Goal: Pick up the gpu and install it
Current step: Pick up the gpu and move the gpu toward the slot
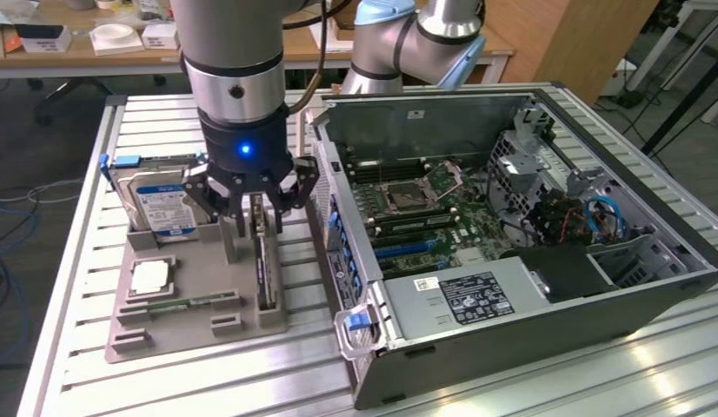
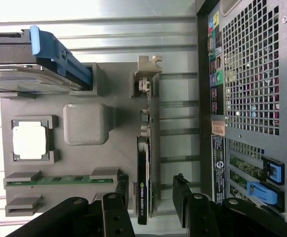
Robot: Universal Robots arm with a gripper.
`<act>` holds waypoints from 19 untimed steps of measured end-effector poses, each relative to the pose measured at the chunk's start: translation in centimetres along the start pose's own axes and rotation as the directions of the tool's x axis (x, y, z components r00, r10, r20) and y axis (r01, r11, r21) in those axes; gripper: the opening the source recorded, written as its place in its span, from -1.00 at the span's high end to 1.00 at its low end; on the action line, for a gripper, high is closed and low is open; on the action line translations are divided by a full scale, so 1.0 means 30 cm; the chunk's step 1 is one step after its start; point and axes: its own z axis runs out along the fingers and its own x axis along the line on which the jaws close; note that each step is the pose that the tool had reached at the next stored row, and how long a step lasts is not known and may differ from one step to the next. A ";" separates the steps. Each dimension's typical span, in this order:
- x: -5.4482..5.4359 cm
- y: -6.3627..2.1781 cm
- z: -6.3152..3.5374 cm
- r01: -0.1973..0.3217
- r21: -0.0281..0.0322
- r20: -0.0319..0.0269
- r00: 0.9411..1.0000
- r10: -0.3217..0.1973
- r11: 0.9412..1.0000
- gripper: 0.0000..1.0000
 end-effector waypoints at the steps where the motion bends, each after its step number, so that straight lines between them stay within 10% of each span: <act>1: 0.000 0.000 0.001 0.000 0.000 0.000 1.000 0.000 1.000 0.03; 19: 0.001 -0.001 0.039 0.000 0.000 0.000 1.000 0.000 1.000 0.03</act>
